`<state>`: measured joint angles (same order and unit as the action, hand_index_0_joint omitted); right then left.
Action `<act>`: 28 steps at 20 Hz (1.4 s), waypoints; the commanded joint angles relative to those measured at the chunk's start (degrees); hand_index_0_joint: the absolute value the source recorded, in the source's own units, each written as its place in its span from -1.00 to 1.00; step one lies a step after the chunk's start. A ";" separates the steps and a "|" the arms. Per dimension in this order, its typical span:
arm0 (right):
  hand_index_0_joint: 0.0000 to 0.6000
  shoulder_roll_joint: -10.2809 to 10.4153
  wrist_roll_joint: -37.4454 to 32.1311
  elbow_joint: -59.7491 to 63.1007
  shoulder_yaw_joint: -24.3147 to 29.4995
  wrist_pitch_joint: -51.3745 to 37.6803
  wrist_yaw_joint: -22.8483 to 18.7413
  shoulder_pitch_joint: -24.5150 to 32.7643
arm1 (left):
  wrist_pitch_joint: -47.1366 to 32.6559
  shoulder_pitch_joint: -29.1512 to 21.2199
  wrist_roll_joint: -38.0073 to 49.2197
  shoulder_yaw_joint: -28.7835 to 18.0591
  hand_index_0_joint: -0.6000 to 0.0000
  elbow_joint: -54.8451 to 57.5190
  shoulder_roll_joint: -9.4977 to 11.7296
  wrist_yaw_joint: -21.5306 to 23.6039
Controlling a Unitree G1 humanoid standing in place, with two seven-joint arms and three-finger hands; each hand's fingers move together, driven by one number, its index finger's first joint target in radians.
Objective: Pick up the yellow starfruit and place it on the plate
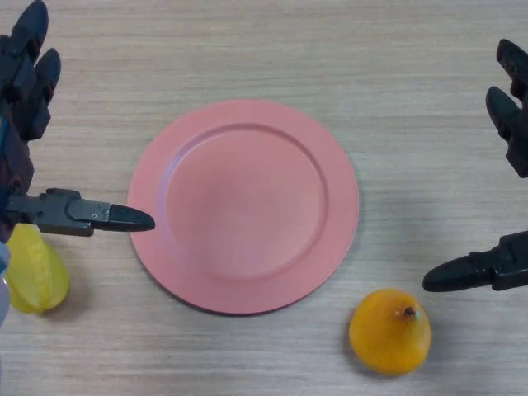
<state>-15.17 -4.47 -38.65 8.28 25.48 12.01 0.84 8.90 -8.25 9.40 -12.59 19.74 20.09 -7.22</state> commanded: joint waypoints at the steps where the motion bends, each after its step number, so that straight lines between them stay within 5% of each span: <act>1: -1.00 -1.18 -1.47 -3.74 4.40 -6.27 -0.58 1.37 | -8.36 -0.99 -0.60 -5.03 1.00 3.51 2.18 0.22; 9: -1.00 -1.13 -1.24 -3.11 4.21 -6.39 -0.27 1.00 | -8.64 -0.77 -0.81 -4.92 1.00 3.83 1.96 0.40; 15: -1.00 -1.76 0.58 -1.00 3.76 -7.68 -0.32 2.64 | 0.81 2.00 6.15 -9.99 1.00 9.29 3.78 -5.67; 16: -1.00 -1.93 1.19 -0.26 3.35 -8.51 0.00 2.93 | -1.87 4.38 2.41 -10.64 1.00 9.02 3.26 -9.90; 19: -1.00 -1.55 0.23 0.66 2.44 -8.42 -0.06 3.22 | -8.72 6.86 -5.42 -12.57 1.00 5.77 2.27 -12.72; 23: -1.00 -1.44 0.49 2.56 0.76 -7.95 0.19 4.57 | -17.92 11.04 -9.41 -19.66 1.00 -2.42 3.43 -20.38; 28: -1.00 -0.89 -0.32 3.10 -0.86 -7.84 0.50 4.43 | -29.68 10.96 -16.20 -22.77 1.00 -16.81 6.73 -15.99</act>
<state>-15.08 -4.46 -32.36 5.30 25.34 13.20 3.80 -13.48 3.56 -7.00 -30.14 0.36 22.76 -27.69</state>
